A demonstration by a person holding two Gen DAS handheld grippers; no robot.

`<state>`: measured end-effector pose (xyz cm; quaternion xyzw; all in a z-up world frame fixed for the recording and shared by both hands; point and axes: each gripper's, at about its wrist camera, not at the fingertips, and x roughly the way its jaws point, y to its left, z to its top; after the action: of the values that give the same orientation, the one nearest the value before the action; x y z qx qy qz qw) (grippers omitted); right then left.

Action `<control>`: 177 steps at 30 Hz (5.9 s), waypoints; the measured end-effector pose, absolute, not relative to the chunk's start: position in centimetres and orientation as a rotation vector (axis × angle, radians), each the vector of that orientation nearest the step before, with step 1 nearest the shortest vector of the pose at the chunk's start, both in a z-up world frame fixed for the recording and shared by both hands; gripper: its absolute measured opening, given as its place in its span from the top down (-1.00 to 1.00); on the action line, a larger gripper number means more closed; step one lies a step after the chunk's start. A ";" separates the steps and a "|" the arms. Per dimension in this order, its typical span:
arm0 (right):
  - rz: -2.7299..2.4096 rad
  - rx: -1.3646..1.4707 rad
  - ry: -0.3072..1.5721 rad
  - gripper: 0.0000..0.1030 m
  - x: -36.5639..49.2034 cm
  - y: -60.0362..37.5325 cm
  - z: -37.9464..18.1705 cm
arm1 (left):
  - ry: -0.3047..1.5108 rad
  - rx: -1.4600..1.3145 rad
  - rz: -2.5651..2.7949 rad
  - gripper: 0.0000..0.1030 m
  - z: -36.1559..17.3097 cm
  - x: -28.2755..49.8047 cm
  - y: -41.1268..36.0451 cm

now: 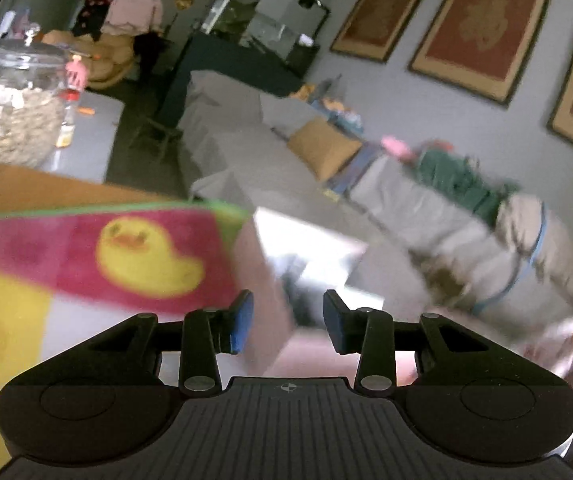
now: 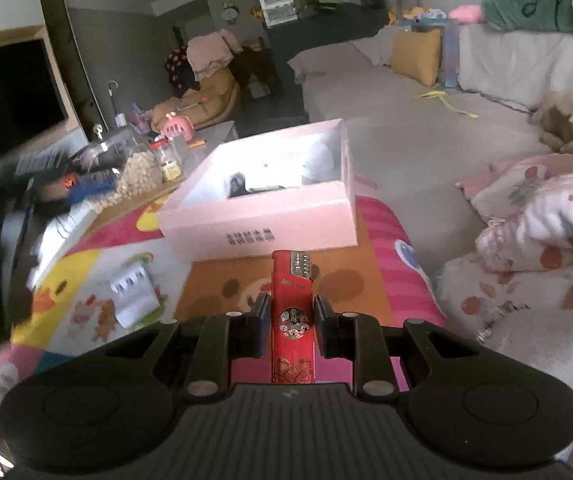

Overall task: Organize rigid objects
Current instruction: 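Carry the red lighter with the right tool into the pink box and release, then move the left tool to the white battery charger and close on it, then lift the white charger with the left tool while the right tool grasps the black nozzle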

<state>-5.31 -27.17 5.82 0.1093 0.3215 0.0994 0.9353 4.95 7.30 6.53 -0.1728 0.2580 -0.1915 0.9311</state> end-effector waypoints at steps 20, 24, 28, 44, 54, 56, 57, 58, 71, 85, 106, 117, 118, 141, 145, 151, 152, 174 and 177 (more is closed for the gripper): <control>0.220 0.194 0.540 -0.29 3.4 -21.9 12.2 | 0.655 -0.241 -0.281 0.23 1.2 -0.3 10.1; 0.195 0.084 0.639 -0.29 1.3 -21.7 8.1 | 0.653 -0.214 -0.332 0.23 1.8 -0.6 8.6; 0.236 0.069 0.699 -0.29 -1.0 -21.7 6.0 | 0.666 -0.187 -0.376 0.23 2.2 -0.6 6.9; 0.196 0.151 0.694 -0.41 -1.2 -23.3 2.5 | 0.628 0.159 -0.400 0.21 2.2 1.5 0.1; 0.215 0.192 0.684 -0.48 -1.5 -23.7 1.4 | 0.552 0.474 -0.318 0.23 0.4 1.9 -2.4; 0.215 0.193 0.686 -0.49 -1.6 -23.7 1.5 | 0.548 0.490 -0.291 0.23 0.4 1.5 -1.5; 0.215 0.190 0.686 -0.49 -1.6 -23.7 1.5 | 0.549 0.488 -0.270 0.23 0.4 1.3 -0.8; 0.214 0.186 0.686 -0.50 -1.6 -23.6 1.5 | 0.555 0.481 -0.250 0.23 0.4 1.2 0.0; 0.198 0.129 0.702 -0.54 -1.2 -22.5 1.4 | 0.650 0.246 -0.255 0.22 1.2 0.6 5.7; 0.196 0.102 0.707 -0.59 -1.2 -22.0 1.3 | 0.622 0.128 -0.177 -0.02 1.4 0.4 6.4; 0.210 0.099 0.711 -0.68 -1.2 -21.8 1.3 | 0.659 0.041 -0.256 -0.32 1.3 0.7 8.2; 0.215 0.094 0.714 -0.71 -1.1 -21.8 1.2 | 0.660 0.089 -0.184 -0.20 1.4 0.7 9.1; 0.216 0.094 0.714 -0.71 -1.2 -21.9 1.2 | 0.680 0.049 -0.198 -0.20 1.2 0.9 9.3; 0.258 0.012 0.739 -0.81 -1.3 -20.7 3.6 | 0.652 0.023 -0.293 -0.03 0.5 -1.5 6.7; 0.310 0.015 0.664 -0.81 -3.2 -19.6 6.2 | 0.651 -0.033 -0.303 -0.03 0.4 -1.5 7.2; 0.386 -0.117 0.702 -0.81 -4.2 -15.7 4.6 | 0.651 -0.040 -0.297 -0.03 0.5 -1.6 7.1; 0.371 -0.154 0.705 -0.81 -4.1 -15.1 4.0 | 0.650 -0.039 -0.297 -0.03 0.5 -1.6 7.1; 0.323 -0.106 0.684 0.02 -5.1 -17.9 4.8 | 0.637 -0.150 -0.304 -0.03 0.4 -2.0 8.4; 0.299 -0.107 0.666 0.02 -5.5 -18.6 4.8 | 0.647 -0.122 -0.299 -0.02 0.6 -2.3 7.7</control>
<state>-5.46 -18.62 4.83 -0.0523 0.3255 0.1460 0.9327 -2.28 7.71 0.61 -0.0598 0.3165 -0.1464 0.9353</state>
